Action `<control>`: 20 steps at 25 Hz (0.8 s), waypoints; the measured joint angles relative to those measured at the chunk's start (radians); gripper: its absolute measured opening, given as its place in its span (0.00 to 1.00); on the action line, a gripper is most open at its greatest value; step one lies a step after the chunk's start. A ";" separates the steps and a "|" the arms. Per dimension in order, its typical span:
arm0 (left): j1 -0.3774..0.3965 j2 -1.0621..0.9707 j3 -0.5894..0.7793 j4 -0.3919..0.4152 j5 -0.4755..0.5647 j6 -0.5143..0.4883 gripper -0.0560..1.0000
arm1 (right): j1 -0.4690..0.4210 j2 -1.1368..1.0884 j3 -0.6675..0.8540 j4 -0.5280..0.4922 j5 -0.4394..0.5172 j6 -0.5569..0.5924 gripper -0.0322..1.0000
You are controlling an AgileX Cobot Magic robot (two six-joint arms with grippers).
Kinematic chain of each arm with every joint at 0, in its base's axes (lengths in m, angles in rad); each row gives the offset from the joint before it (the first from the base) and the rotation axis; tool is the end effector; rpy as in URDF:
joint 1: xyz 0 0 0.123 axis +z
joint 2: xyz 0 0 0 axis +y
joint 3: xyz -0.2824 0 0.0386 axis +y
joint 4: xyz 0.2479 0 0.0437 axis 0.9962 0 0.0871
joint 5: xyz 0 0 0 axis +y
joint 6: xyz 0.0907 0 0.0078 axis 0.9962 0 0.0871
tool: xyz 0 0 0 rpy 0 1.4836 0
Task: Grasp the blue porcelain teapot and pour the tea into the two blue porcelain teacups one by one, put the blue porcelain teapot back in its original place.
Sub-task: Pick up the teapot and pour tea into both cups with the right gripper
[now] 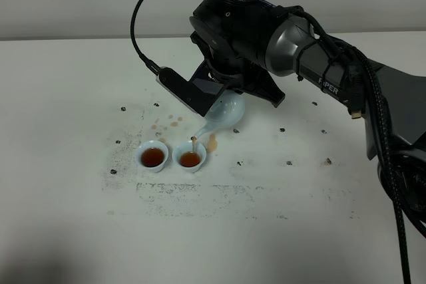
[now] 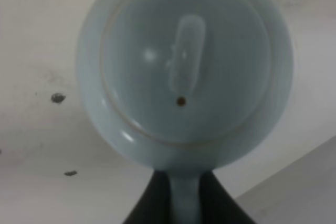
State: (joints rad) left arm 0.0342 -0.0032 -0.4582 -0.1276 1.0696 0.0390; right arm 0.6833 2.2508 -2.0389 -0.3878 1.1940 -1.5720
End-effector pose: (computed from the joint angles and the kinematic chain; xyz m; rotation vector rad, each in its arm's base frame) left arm -0.0011 -0.0102 0.2653 0.0087 2.0866 -0.1097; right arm 0.3944 0.2798 0.2270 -2.7725 1.1529 -0.6826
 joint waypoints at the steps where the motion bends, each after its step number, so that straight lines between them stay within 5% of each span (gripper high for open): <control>1: 0.000 0.000 0.000 0.000 0.000 0.000 0.77 | 0.000 0.000 0.000 0.000 0.000 0.000 0.08; 20: 0.000 0.000 0.000 0.000 0.000 0.000 0.77 | 0.000 0.000 0.000 0.005 0.000 0.000 0.08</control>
State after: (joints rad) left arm 0.0342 -0.0032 -0.4582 -0.1276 1.0696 0.0390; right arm 0.6833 2.2508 -2.0389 -0.3830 1.1940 -1.5720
